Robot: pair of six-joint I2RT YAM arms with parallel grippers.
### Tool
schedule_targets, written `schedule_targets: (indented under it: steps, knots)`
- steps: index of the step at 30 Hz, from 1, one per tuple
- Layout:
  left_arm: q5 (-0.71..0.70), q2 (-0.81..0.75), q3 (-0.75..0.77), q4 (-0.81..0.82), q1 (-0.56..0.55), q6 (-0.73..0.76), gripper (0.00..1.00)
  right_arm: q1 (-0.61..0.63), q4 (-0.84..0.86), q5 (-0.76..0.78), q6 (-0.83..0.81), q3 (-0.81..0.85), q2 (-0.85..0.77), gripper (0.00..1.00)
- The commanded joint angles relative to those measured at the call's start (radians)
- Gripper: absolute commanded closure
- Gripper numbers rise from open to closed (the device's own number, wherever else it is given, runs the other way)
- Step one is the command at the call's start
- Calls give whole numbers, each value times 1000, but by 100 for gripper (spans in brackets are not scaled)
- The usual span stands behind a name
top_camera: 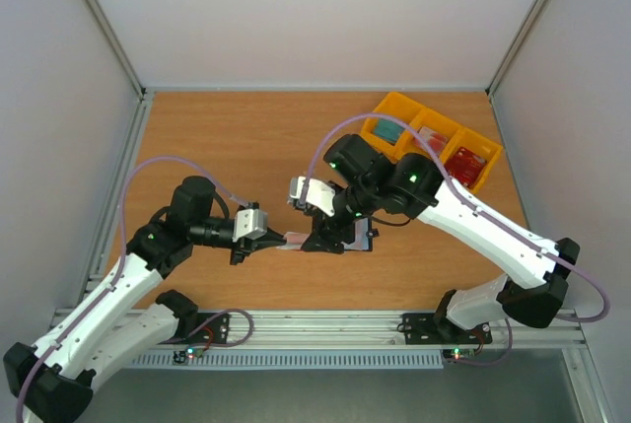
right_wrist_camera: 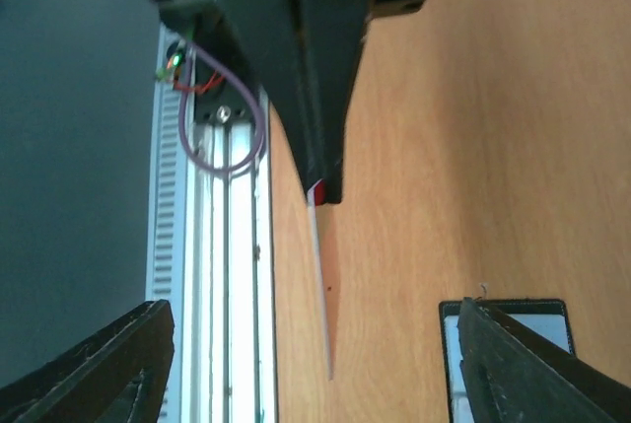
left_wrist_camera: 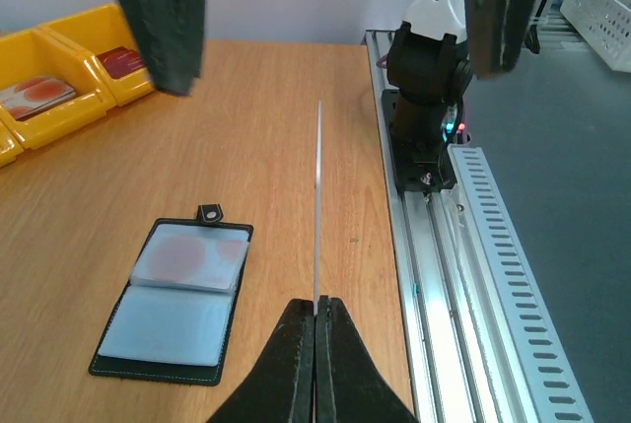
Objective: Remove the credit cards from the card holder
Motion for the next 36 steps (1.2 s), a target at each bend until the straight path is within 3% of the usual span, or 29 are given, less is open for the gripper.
schedule_targets:
  steps: [1, 2, 6, 12, 14, 18, 23, 24, 26, 30, 33, 36]
  knots:
    - [2, 3, 36, 10, -5, 18, 100, 27, -99, 3, -50, 48, 22, 23]
    - [3, 3, 34, 18, -5, 13, 100, 29, -99, 16, -36, 49, 39, 28]
    - [7, 2, 32, 31, -5, -4, 100, 29, -86, 53, -16, 45, 70, 60]
    - [14, -4, 22, 55, -5, -35, 100, 29, -20, 63, 0, 34, 70, 80]
    - [14, -7, 20, 54, -5, -39, 100, 29, -9, 75, 5, 31, 71, 96]
    - [1, -12, 15, 78, -4, -66, 100, 29, -15, 85, 9, 18, 61, 99]
    - [-52, -26, -20, 206, -5, -210, 99, -29, 9, 79, 73, -4, 40, 99]
    - [-65, -31, -29, 233, -5, -247, 92, -52, 15, 63, 89, -9, 34, 99]
    - [-76, -43, -47, 281, -5, -294, 58, -94, 39, 36, 122, -25, 14, 99]
    - [-186, -60, -77, 359, -4, -382, 3, -237, 107, -20, 231, -96, -37, 99]
    - [-356, -97, -120, 393, 1, -445, 1, -463, 181, 8, 394, -173, -69, 99]
    - [-512, -125, -186, 453, 6, -487, 1, -736, 340, -56, 669, -289, -119, 99]
